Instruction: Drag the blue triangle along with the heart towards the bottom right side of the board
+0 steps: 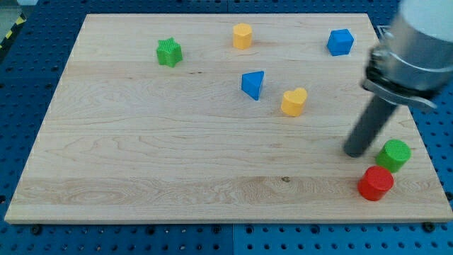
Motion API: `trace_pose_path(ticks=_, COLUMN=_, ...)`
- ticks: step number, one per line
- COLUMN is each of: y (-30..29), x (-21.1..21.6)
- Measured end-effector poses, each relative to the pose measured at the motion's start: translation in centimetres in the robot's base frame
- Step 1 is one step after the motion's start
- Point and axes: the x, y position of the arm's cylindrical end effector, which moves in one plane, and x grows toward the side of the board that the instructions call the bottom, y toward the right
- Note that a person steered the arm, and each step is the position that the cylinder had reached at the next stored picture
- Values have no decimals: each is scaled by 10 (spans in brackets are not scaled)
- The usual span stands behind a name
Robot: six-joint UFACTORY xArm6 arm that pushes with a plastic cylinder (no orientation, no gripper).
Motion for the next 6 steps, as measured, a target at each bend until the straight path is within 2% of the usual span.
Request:
trace_pose_path(ticks=2, y=-164, x=-93)
trace_pose_path(ticks=3, y=-170, x=-131)
trace_pose_path(ticks=4, y=-51, x=-87)
trace_pose_path(ticks=5, y=36, x=-63)
trace_pose_path(ticks=6, y=-20, x=-83)
